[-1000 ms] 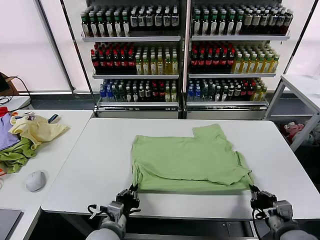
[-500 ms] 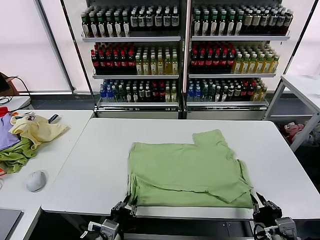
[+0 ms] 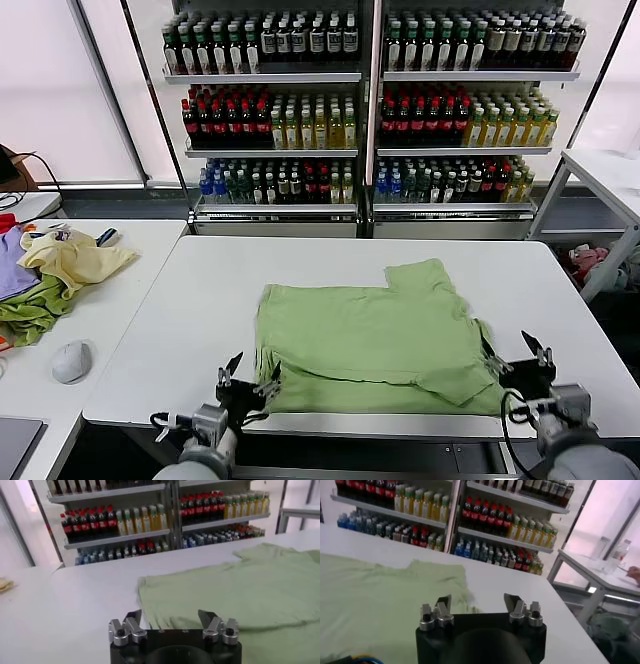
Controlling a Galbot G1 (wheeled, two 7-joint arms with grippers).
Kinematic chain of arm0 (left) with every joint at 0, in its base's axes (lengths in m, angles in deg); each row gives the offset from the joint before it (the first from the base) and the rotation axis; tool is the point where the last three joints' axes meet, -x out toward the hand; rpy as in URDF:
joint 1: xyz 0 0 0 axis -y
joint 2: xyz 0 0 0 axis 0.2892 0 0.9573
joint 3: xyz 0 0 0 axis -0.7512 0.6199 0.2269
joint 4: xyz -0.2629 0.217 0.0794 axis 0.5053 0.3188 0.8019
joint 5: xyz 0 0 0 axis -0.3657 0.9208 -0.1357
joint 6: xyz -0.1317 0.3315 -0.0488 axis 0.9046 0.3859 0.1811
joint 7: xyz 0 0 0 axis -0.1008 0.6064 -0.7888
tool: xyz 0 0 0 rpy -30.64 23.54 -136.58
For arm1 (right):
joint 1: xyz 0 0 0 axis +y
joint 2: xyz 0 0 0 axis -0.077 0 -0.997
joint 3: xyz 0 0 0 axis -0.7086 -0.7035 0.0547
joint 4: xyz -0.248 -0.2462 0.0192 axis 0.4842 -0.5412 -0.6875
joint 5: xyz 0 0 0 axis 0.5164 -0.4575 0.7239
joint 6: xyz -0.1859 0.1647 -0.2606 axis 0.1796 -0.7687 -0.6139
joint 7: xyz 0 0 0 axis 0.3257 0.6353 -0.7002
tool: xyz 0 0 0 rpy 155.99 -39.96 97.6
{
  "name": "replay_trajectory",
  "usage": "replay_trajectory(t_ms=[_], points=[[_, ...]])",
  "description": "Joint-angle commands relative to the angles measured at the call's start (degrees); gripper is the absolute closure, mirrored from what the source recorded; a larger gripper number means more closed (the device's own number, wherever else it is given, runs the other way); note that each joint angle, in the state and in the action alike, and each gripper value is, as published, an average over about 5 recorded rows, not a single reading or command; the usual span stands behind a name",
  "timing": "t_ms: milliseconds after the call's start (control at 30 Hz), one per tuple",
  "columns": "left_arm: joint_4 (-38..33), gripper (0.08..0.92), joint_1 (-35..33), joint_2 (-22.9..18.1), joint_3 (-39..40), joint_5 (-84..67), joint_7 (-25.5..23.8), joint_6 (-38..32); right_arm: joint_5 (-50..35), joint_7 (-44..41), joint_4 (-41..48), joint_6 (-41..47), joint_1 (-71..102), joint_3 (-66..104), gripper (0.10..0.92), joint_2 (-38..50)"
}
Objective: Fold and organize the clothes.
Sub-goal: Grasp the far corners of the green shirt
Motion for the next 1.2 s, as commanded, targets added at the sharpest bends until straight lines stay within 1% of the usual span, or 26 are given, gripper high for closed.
replay_trajectory(t_ms=[33, 167, 300, 600, 700, 933, 1200], points=[[18.8, 0.193, 26.3, -1.8, 3.4, -8.0, 0.6, -0.5, -3.4, 1.1, 21.2, 0.3, -30.3, -16.2, 0.204, 0.1], [27.2, 0.178, 32.8, -3.9, 5.7, -7.6, 0.6, -0.5, -3.4, 1.0, 29.2, 1.2, -36.5, -19.5, 0.203, -0.8], [34.2, 0.177, 37.3, -5.9, 7.2, -7.0, 1.2, 0.0, -3.3, 0.8, 36.5, 2.3, -40.8, -21.3, 0.203, -2.7], [44.9, 0.177, 42.6, -8.8, 8.9, -6.1, 1.4, 0.6, -3.0, 0.1, 47.9, 2.4, -48.8, -23.8, 0.203, -7.1], [46.3, 0.177, 42.9, -9.2, 9.3, -6.2, 1.2, 1.0, -3.0, 0.0, 51.4, 2.4, -50.8, -24.3, 0.203, -8.3], [47.0, 0.177, 42.3, -9.3, 10.5, -6.6, 0.5, 2.2, -2.3, 0.4, 58.1, 2.6, -53.8, -25.3, 0.203, -10.7], [47.2, 0.177, 41.7, -9.3, 10.9, -6.8, 0.0, 2.9, -1.0, 1.0, 62.8, 3.6, -55.0, -25.6, 0.203, -12.1]])
